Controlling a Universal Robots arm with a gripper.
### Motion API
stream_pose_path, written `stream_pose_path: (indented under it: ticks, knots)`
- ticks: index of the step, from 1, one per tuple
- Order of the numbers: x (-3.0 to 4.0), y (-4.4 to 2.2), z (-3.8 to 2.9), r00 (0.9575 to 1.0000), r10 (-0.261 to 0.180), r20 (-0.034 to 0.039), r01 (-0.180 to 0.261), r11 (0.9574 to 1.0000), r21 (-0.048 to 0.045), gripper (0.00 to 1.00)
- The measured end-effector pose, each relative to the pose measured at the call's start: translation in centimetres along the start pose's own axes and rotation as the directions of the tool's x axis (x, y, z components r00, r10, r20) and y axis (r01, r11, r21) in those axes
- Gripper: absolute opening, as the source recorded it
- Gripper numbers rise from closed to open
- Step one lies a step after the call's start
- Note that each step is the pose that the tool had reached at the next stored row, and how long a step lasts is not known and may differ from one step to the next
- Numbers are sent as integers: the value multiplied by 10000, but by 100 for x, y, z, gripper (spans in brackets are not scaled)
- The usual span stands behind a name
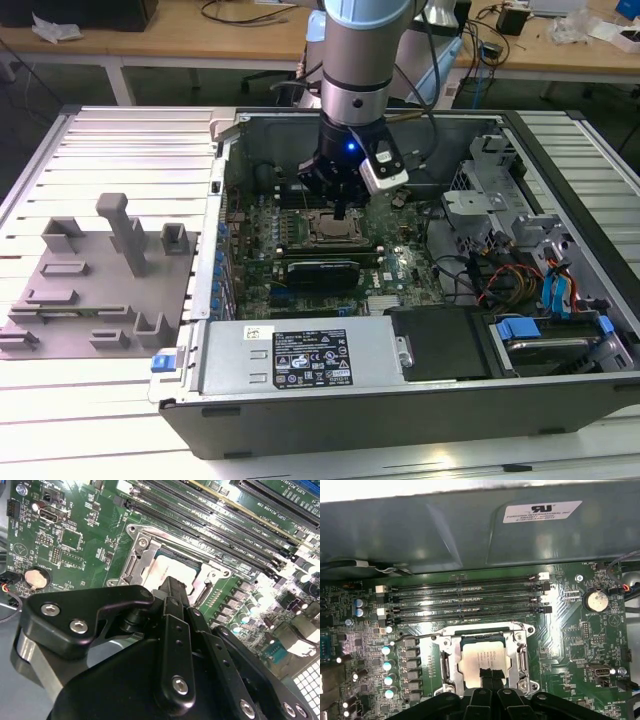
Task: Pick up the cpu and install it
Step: 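Install the first cpu locking lever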
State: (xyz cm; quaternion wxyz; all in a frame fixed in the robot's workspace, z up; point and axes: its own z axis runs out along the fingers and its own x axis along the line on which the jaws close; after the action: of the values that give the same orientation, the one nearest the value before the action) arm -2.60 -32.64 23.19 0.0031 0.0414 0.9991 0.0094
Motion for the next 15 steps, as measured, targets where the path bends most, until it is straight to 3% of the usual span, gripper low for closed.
stream_pose_path:
  ticks: [15]
  knots:
    - [107, -4, 0, 10000, 0, 1, 0, 10000, -2, 11]
